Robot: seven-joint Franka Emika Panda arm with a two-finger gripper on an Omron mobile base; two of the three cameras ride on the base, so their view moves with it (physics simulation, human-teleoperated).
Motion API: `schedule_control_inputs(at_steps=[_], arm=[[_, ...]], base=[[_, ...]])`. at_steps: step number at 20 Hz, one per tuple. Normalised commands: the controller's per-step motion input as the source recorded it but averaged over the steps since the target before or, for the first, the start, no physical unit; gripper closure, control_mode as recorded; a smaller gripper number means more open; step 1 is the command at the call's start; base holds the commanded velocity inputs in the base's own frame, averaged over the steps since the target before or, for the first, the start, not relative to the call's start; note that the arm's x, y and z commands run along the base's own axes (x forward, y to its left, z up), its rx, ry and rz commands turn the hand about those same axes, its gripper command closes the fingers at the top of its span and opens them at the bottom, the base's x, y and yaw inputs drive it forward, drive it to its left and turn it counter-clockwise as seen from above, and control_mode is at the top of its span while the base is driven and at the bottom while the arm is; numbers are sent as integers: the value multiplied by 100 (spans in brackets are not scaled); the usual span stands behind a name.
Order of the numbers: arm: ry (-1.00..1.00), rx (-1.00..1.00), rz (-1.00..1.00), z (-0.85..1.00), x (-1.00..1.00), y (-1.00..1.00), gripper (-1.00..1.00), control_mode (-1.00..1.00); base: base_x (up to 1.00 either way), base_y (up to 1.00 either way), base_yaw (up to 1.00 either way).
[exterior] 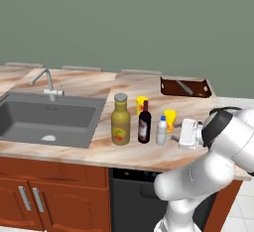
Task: Place the drinks on the dining counter in a tight cluster.
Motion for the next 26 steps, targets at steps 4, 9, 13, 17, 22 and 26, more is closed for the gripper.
schedule_control_inputs(at_steps=[4, 9, 13, 17, 22, 26], arm=[[0, -4, -4, 37, -51, 0, -100, -100], [5, -12, -12, 48, -47, -1, -100, -100], [14, -8, -16, 60, -41, -4, -100, -100], [18, -4, -25, 49, -41, -5, -100, -100], [25, -2, -30, 45, -36, -4, -100, -100], [27, -15, -22, 44, -36, 0, -100, -100]], base=[[0, 0, 0], [0, 0, 0], [0, 0, 0], [0, 0, 0], [0, 0, 0], [0, 0, 0]])
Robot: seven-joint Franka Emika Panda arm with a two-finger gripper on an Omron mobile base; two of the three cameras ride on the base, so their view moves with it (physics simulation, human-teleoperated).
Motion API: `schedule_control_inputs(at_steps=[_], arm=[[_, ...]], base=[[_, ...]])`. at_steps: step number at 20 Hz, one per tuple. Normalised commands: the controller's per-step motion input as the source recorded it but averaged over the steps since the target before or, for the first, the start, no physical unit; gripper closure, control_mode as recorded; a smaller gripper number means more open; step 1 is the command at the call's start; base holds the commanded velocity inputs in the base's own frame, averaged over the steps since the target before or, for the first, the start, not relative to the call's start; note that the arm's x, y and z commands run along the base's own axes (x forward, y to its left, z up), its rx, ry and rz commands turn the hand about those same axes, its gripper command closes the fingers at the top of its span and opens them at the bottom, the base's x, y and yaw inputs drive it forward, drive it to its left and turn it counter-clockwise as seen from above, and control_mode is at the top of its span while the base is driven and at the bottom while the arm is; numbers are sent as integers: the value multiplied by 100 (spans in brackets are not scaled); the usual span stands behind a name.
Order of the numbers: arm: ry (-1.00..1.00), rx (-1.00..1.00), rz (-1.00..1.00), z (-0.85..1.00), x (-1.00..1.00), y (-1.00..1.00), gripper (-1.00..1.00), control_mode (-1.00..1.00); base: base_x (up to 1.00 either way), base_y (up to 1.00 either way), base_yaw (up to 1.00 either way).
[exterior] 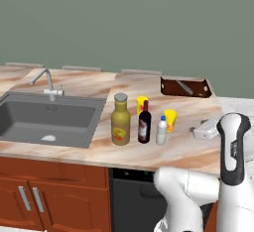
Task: Place the drinks on the dining counter in a tight cluster.
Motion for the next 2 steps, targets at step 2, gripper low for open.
schedule_control_inputs(at_steps=[2], arm=[[30, -12, -22, 41, -39, -2, -100, -100]], base=[[0, 0, 0]])
